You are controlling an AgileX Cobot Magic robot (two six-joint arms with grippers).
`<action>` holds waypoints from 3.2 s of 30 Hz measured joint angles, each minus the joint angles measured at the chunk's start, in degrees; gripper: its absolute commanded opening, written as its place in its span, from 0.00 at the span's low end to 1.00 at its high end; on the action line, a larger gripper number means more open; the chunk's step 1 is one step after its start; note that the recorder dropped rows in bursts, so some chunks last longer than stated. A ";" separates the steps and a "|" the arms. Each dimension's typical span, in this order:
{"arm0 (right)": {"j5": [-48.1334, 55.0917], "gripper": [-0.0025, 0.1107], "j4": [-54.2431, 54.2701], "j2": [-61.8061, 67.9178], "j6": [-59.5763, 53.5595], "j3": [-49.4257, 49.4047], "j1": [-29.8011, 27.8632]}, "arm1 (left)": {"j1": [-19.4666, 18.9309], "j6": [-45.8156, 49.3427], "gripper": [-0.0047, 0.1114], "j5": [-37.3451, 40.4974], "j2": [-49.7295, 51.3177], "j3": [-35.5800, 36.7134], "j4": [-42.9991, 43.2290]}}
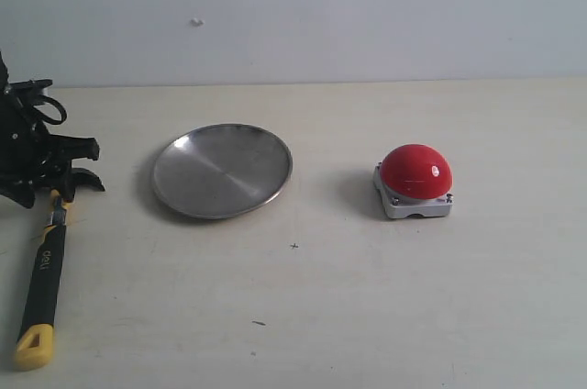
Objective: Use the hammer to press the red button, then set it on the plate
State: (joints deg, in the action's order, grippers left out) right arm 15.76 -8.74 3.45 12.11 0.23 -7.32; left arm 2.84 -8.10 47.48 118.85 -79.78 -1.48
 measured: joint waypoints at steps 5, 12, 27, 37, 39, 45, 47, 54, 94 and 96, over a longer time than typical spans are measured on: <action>0.00 0.02 0.00 0.00 0.00 0.00 0.00 | -0.48 0.15 0.48 0.00 0.00 0.00 -0.21; 0.00 0.02 0.00 0.00 0.00 0.00 0.00 | -0.46 0.15 0.48 0.00 0.00 0.00 -1.68; 0.00 0.02 0.00 0.00 0.00 0.00 0.00 | -0.46 -0.67 0.48 -0.33 0.11 0.00 -1.91; 0.00 0.02 0.00 0.00 0.00 0.00 0.00 | -0.46 -0.89 0.48 -1.12 3.91 0.00 -2.02; 0.00 0.02 0.00 0.00 0.00 0.00 0.00 | -0.46 -0.89 0.48 -1.53 3.91 0.00 -2.14; 0.00 0.02 0.00 0.00 0.00 0.00 0.00 | -0.46 -0.89 0.48 -1.53 3.91 -0.09 -2.14; 0.00 0.02 0.00 0.00 0.00 0.00 0.00 | -0.46 -0.89 0.43 -1.53 3.91 -0.09 -2.14; 0.00 0.02 0.00 0.00 0.00 0.00 0.00 | -0.46 0.97 0.04 -1.32 3.91 -0.09 -2.12; -27.50 0.02 2.33 0.75 28.11 0.72 2.84 | -0.46 32.71 0.04 -2.59 -7.13 0.01 -35.57; -31.10 0.02 -9.68 3.37 38.36 2.75 4.85 | -0.46 35.32 0.04 -1.70 -7.13 0.01 -38.82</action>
State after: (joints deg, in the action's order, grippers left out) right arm -15.34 -18.41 6.81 50.47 2.98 -2.47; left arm 2.39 27.22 45.78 111.72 -79.77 -40.30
